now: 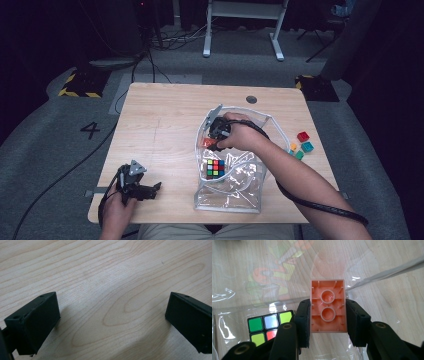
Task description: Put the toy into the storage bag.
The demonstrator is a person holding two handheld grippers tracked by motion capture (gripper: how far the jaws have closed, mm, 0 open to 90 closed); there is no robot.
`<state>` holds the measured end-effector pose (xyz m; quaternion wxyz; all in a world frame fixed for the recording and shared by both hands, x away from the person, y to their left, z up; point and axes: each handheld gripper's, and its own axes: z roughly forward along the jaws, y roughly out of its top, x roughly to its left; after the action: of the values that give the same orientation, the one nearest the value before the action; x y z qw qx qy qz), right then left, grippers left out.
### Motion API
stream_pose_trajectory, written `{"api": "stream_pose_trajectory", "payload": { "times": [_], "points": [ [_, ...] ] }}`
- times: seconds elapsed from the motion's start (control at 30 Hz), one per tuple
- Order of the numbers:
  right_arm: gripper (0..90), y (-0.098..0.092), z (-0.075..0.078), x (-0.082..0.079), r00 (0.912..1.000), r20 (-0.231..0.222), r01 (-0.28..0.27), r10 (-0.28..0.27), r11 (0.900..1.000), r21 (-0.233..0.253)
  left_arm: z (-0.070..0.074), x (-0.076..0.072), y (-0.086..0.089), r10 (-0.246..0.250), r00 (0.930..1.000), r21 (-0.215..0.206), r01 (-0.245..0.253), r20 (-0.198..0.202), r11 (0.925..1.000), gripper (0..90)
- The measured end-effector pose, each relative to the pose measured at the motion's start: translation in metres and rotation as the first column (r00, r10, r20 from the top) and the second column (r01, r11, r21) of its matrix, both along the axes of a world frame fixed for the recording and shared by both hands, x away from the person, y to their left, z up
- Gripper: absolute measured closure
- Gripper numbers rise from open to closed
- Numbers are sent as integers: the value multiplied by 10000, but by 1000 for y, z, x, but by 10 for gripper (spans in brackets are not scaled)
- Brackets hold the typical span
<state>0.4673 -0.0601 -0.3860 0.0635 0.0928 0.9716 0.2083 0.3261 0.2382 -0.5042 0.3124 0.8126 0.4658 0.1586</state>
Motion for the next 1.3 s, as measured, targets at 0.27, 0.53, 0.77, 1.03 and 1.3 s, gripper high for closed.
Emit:
{"api": "stream_pose_trajectory", "payload": {
  "times": [0.27, 0.53, 0.77, 1.03, 1.3],
  "points": [
    [591, 0, -5, 2, 9997, -259, -19, 27, 9995, 312, 0, 0, 0, 21, 10000, -21, -21, 7, 10000, 0],
    [590, 1, -11, 3, 9982, -530, 294, -286, 9995, 141, 0, 0, 0, 13, 10000, -25, -13, 15, 10000, 0],
    [590, 1, -17, 6, 9978, -654, 70, -60, 9999, 147, 0, 0, 0, 21, 10000, -37, -21, 8, 10000, 0],
    [549, 1, -18, 4, 9965, -827, 173, -155, 9996, 221, 0, 0, 0, 17, 10000, -17, -17, 17, 10000, 0],
    [524, -1, -18, 3, 9965, -816, 164, -158, 9998, 73, 0, 0, 0, 18, 10000, -26, -18, 5, 10000, 0]
  ]
}}
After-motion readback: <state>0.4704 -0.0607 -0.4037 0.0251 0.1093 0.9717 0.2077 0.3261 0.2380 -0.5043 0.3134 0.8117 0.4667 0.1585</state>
